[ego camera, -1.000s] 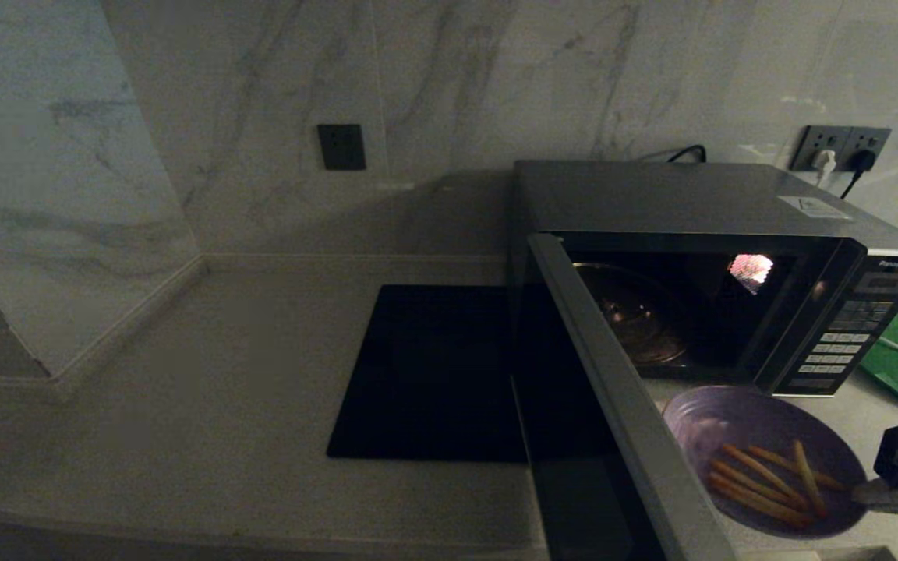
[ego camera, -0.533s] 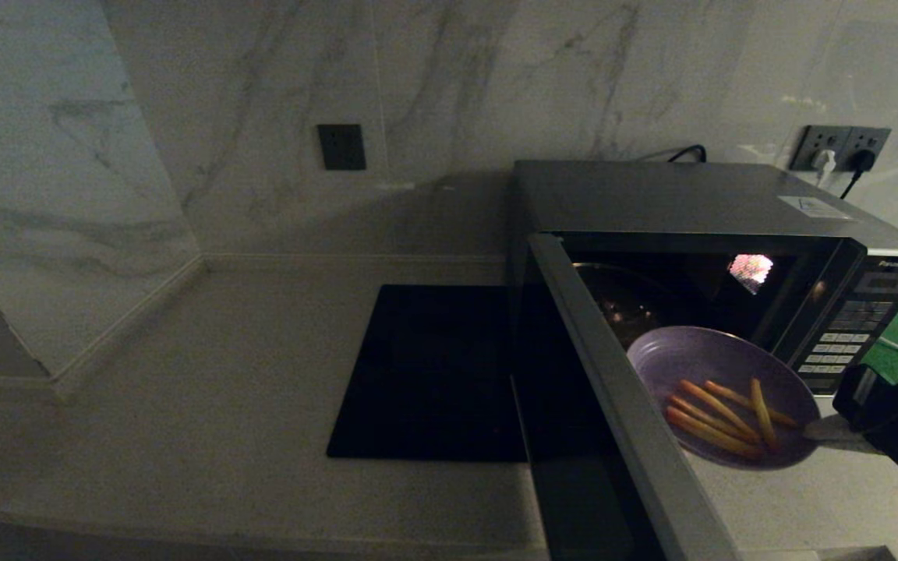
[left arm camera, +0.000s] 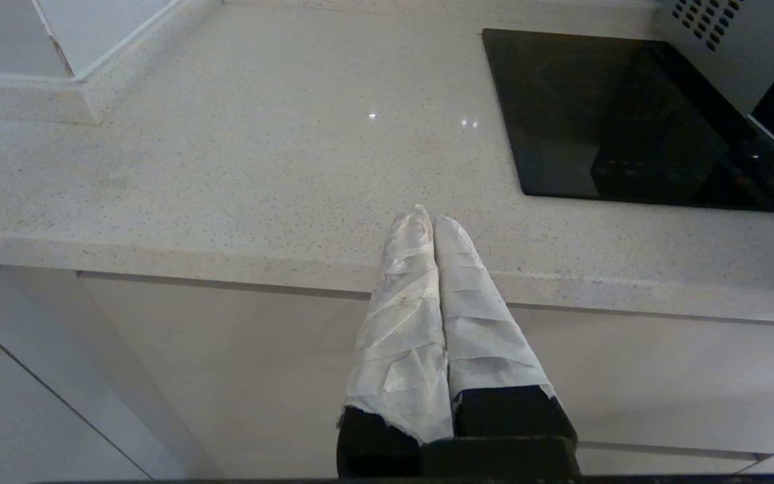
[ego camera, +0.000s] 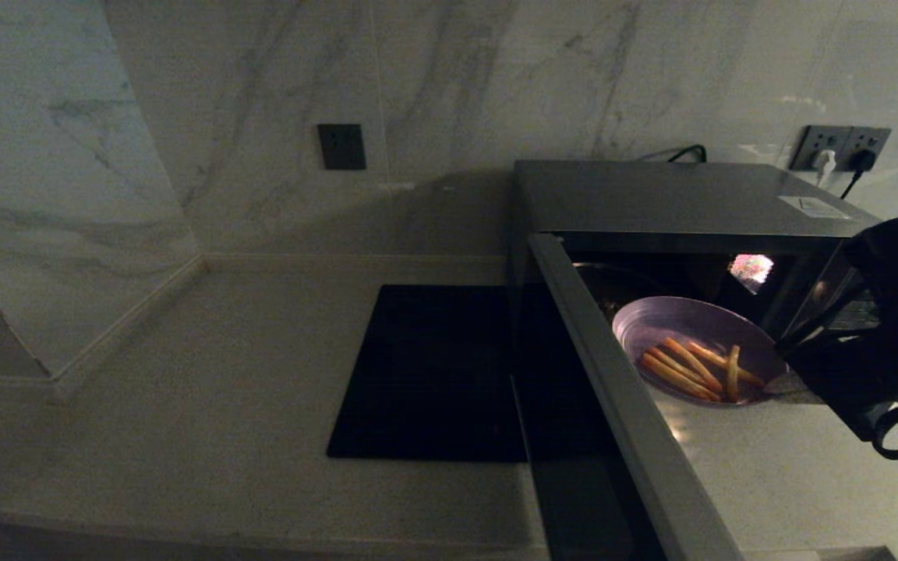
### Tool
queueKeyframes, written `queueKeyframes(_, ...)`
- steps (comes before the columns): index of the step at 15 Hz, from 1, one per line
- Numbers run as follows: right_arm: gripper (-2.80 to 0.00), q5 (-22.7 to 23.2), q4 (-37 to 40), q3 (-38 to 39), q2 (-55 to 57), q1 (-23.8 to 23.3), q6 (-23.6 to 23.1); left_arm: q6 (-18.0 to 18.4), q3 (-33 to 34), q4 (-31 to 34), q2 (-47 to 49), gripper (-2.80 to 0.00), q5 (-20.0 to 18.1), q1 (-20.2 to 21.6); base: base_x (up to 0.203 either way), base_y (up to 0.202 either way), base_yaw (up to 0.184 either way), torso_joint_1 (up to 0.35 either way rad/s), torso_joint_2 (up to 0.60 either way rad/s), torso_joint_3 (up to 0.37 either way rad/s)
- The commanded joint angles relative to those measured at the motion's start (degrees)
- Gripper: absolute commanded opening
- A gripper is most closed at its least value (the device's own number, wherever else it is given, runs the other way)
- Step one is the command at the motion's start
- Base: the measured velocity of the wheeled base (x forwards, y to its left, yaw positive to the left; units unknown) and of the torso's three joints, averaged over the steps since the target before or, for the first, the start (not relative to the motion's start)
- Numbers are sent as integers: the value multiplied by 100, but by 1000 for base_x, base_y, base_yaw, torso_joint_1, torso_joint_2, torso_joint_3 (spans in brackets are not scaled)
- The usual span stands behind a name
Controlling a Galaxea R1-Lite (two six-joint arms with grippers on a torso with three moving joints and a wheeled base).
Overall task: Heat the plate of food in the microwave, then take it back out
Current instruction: Put the plate in the microwave oven
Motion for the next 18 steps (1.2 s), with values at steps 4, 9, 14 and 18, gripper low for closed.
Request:
queueKeyframes(4, -280, -415, 419, -1006, 875, 367, 867, -4, 0, -8, 5, -280, 3, 0, 0, 0, 0, 0, 0, 0)
queueKeyframes(9, -280, -584, 685, -1802, 1564, 478, 1146, -4, 0, -6, 0, -280, 3, -2, 0, 0, 0, 0, 0, 0)
queueKeyframes(14, -280, -757, 649, -2030, 1859, 482, 1157, -4, 0, -5, 0, -280, 8, -2, 0, 0, 0, 0, 0, 0)
queueKeyframes(18, -280, -840, 643, -2326, 2017, 487, 1157, -4, 0, -5, 0, -280, 5, 6, 0, 0, 0, 0, 0, 0)
